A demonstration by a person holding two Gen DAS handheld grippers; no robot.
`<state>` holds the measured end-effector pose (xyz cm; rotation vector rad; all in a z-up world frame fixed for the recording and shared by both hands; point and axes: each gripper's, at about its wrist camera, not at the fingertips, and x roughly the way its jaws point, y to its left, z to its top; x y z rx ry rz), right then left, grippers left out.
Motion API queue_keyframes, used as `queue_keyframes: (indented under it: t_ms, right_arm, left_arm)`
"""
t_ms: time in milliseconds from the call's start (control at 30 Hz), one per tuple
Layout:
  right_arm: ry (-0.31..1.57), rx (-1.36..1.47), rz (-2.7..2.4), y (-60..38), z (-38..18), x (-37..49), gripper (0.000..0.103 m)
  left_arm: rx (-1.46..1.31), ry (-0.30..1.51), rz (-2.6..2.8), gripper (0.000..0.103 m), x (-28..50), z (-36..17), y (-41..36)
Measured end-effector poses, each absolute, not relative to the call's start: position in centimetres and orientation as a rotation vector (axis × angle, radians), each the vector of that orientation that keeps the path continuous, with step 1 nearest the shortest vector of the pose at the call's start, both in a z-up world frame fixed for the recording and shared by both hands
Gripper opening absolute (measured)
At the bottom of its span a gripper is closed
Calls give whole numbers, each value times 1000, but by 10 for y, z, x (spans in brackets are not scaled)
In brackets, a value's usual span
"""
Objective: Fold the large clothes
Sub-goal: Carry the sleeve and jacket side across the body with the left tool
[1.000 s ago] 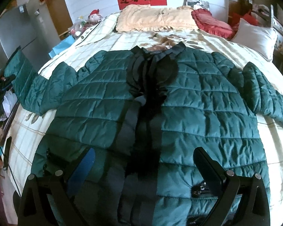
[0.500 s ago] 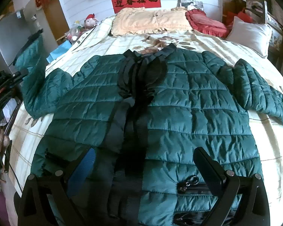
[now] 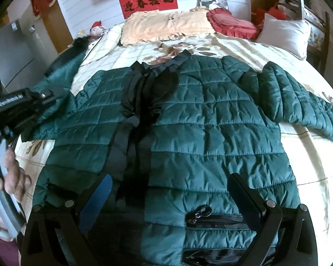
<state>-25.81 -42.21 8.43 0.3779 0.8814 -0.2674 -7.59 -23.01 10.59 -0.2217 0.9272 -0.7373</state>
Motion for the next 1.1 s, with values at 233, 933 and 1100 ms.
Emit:
queue_keyframes:
  t_ms: [233,933,1100]
  right_arm:
    - [891,389,-277,-431,77,-258,103]
    - [858,407,-253,-449,88,-235,103]
    - [824,463,-162,-441,98,-202,103]
  left_arm:
    - [-130,978,-718,4,-84,77,-258]
    - [53,958,-715,58,-110,103,-253]
    - [42,929,-620,58,-105,119,-211]
